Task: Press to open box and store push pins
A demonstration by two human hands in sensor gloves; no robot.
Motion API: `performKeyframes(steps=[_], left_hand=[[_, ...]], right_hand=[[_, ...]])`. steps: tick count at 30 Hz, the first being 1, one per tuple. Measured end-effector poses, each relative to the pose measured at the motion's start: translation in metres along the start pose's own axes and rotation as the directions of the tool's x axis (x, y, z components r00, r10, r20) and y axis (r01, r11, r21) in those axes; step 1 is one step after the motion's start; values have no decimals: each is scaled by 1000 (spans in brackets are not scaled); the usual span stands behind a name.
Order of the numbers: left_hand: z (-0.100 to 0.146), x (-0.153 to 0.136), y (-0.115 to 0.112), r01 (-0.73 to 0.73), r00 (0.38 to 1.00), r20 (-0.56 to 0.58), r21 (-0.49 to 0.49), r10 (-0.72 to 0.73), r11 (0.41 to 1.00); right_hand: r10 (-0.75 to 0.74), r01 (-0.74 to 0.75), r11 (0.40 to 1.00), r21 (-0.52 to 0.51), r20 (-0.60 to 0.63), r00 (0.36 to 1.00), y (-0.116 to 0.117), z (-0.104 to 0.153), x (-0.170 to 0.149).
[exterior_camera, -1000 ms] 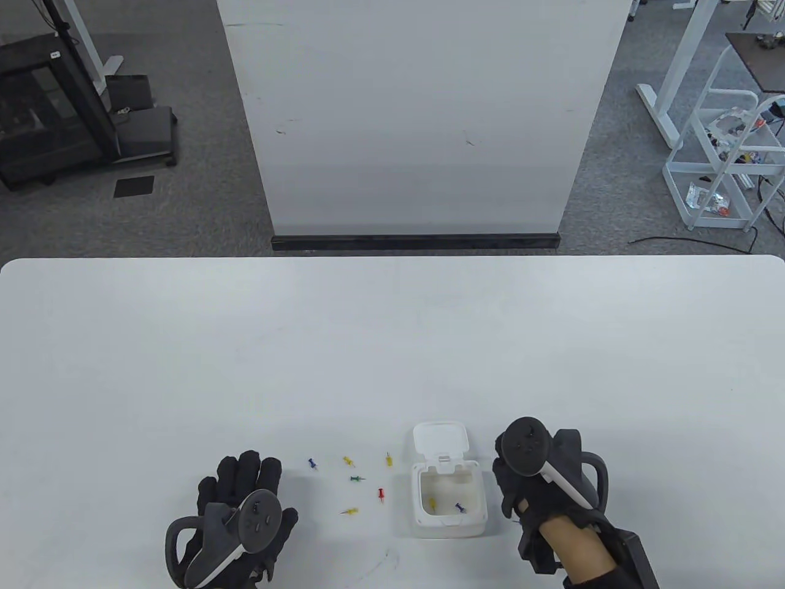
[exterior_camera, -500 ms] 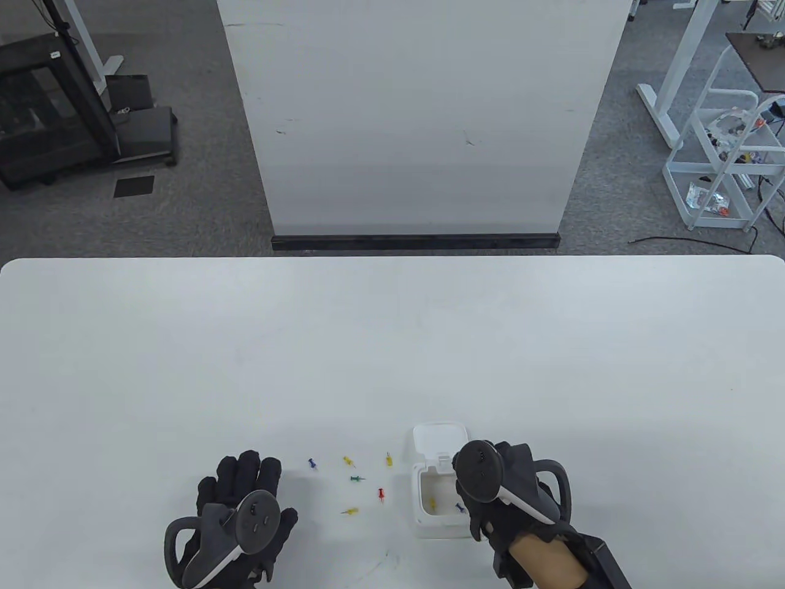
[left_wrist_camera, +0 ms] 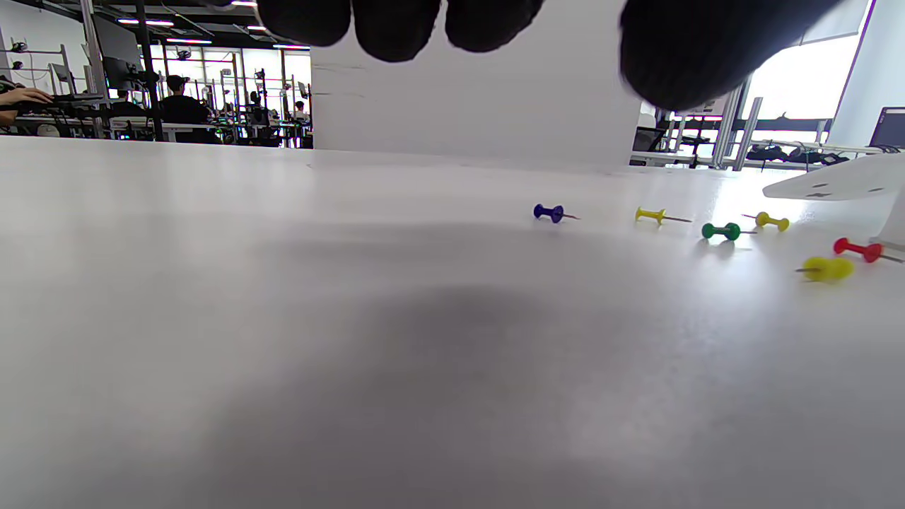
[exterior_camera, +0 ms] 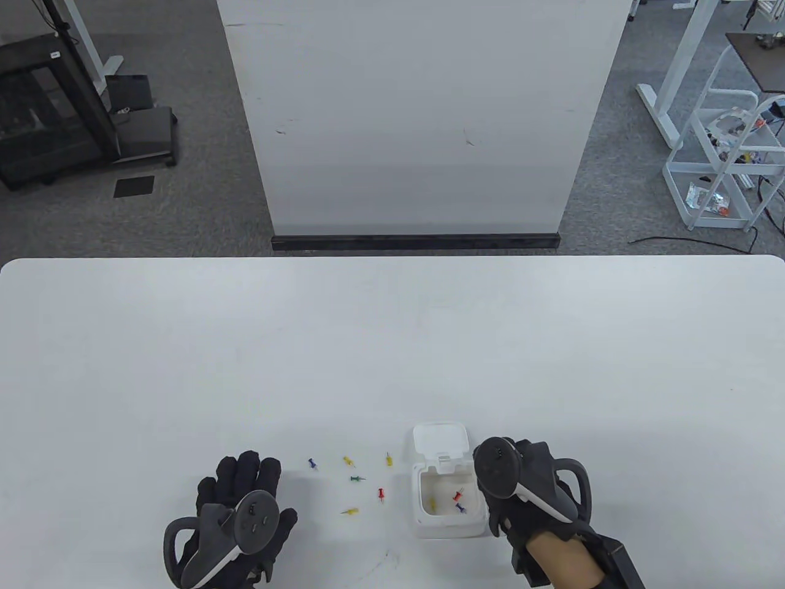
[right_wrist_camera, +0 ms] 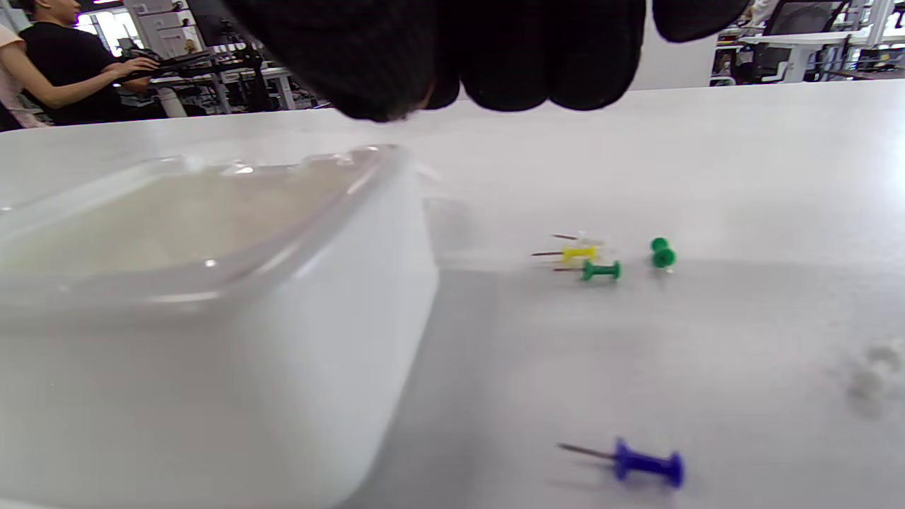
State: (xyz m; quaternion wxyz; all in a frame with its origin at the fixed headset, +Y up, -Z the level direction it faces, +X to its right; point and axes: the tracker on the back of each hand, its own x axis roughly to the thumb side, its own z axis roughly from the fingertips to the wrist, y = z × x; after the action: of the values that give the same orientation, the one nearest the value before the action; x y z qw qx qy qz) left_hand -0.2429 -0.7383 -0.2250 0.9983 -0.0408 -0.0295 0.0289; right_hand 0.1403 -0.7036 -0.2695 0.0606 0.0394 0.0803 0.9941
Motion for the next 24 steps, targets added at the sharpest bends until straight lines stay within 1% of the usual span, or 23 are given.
performKeyframes(steps=[2,6,9,11,13,16,17,18,19,22,24], left_hand=[[0,0,0,0,1000,0,-1,0,1000],[0,0,0,-1,1000,1,0,1,1000],[0,0,0,0,1000,1,-3,0,1000],[0,1,0,0,1000,3,-1,0,1000],[0,1,0,2,1000,5,0,-2,1000],[-1,2,-1,4,1000,6,-2,-4,1000],[-1,2,-1,5,1000,6,-3,-5,1000],[-1,2,-1,7,1000,6,-3,-7,1000],[-1,2,-1,9,1000,5,-5,-9,1000],[-1,2,-1,11,1000,2,-5,-11,1000],[-1,3,-1,13,1000,1,-7,-13,1000]], right_hand=[[42,-41,999,20,-72,997,0,-2,-16],[94,-78,993,91,-186,978,4,-3,-45],[112,-63,981,184,-272,956,10,-3,-62],[130,-56,969,242,-305,944,17,-3,-72],[154,-66,955,288,-294,943,27,-3,-78],[174,-97,956,277,-271,947,36,-2,-79],[189,-111,950,292,-257,948,41,-1,-80],[194,-120,952,280,-256,947,41,0,-79],[198,-144,963,226,-235,952,43,1,-77],[230,-198,965,174,-188,955,46,1,-73],[252,-224,961,163,-171,953,47,1,-71]])
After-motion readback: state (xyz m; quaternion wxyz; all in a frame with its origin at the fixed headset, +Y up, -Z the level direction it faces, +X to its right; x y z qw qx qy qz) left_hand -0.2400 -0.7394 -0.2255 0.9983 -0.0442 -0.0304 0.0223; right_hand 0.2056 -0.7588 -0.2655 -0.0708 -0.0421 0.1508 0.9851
